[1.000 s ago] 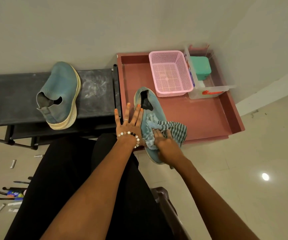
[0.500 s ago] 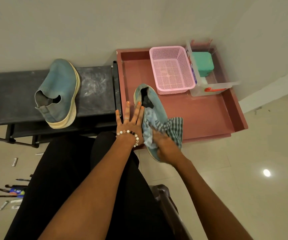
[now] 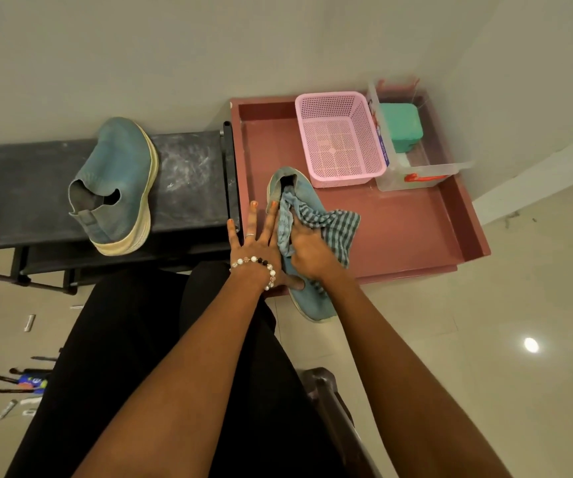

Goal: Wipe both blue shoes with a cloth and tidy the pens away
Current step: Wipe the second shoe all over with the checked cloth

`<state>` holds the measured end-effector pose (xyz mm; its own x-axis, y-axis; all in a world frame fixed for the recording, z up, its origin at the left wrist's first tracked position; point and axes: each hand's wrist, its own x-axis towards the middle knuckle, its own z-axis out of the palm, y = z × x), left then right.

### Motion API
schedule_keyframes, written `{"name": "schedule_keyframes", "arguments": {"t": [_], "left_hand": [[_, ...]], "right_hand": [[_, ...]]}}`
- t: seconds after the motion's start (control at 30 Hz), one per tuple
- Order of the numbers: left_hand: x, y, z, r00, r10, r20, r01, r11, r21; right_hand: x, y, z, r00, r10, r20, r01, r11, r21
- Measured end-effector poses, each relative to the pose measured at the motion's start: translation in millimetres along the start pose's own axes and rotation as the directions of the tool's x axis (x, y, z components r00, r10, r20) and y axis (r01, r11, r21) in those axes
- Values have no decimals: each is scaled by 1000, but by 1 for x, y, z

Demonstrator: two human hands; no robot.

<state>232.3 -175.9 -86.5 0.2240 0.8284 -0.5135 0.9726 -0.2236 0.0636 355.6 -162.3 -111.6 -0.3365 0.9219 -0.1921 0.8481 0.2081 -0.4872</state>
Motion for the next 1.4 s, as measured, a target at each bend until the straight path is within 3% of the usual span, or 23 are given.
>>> {"name": "schedule_keyframes", "arguments": {"t": [0.17, 0.23, 0.3, 0.33, 0.4, 0.47, 0.53, 0.6, 0.7, 0.8, 0.9, 1.0, 1.13, 1.2, 1.23, 1.3, 1.33, 1.37, 1.4], "left_hand": [[-3, 1, 0, 999, -20, -40, 21, 1000, 22], [-6, 2, -3, 997, -11, -75, 13, 1000, 27], [-11, 2, -8, 996, 16, -90, -16, 1000, 2], [-13, 3, -10, 994, 34, -108, -36, 999, -14], [-18, 7, -17, 989, 74, -129, -78, 997, -26], [-23, 13, -23, 981, 114, -158, -117, 993, -15], [-32, 16, -28, 966, 127, -224, -142, 988, -55], [-43, 18, -31, 931, 115, -347, -184, 968, -171], [-56, 19, -32, 907, 141, -396, -246, 942, -227], [-54, 23, -20, 956, 271, -111, -274, 962, -12], [-44, 27, -5, 951, 291, 103, -300, 950, 88], [-36, 27, 2, 942, 304, 140, -320, 941, 110], [-32, 26, 2, 937, 316, 150, -343, 914, 216], [-35, 28, -8, 933, 332, 142, -354, 918, 179], [-39, 28, -17, 936, 342, 89, -351, 928, 124], [-49, 22, -30, 939, 279, -203, -297, 953, -66], [-53, 17, -34, 907, 173, -385, -262, 946, -191], [-56, 13, -35, 854, 47, -518, -251, 910, -330], [-56, 8, -35, 815, -27, -578, -267, 869, -417]], "right_hand": [[-58, -10, -10, 999, 44, -1, -42, 973, 228], [-87, -8, -19, 989, 143, -48, -120, 937, 330], [-107, -9, -27, 942, 333, -46, -268, 824, 499], [-111, -10, -32, 888, 458, -45, -335, 710, 620], [-110, -7, -43, 703, 711, 8, -334, 320, 887], [-109, 3, -58, 513, 852, 106, -123, -50, 991], [-113, 15, -74, 448, 864, 228, 133, -317, 939], [-122, 26, -88, 491, 832, 258, 310, -443, 841], [-138, 29, -99, 613, 772, 168, 388, -480, 787], [-143, 20, -98, 706, 695, 141, 354, -517, 779], [-139, 12, -90, 762, 624, 173, 267, -546, 794], [-131, 3, -83, 738, 653, 170, 210, -463, 861], [-115, -12, -72, 626, 780, 26, 248, -231, 941], [-104, -19, -66, 623, 779, -67, 187, -65, 980], [-99, -21, -61, 648, 753, -119, 115, 58, 992], [-90, -18, -47, 773, 594, -222, -110, 470, 876], [-87, -15, -39, 856, 463, -229, -188, 693, 696], [-86, -12, -30, 920, 338, -200, -203, 844, 497], [-85, -9, -22, 958, 234, -168, -163, 922, 352]]}}
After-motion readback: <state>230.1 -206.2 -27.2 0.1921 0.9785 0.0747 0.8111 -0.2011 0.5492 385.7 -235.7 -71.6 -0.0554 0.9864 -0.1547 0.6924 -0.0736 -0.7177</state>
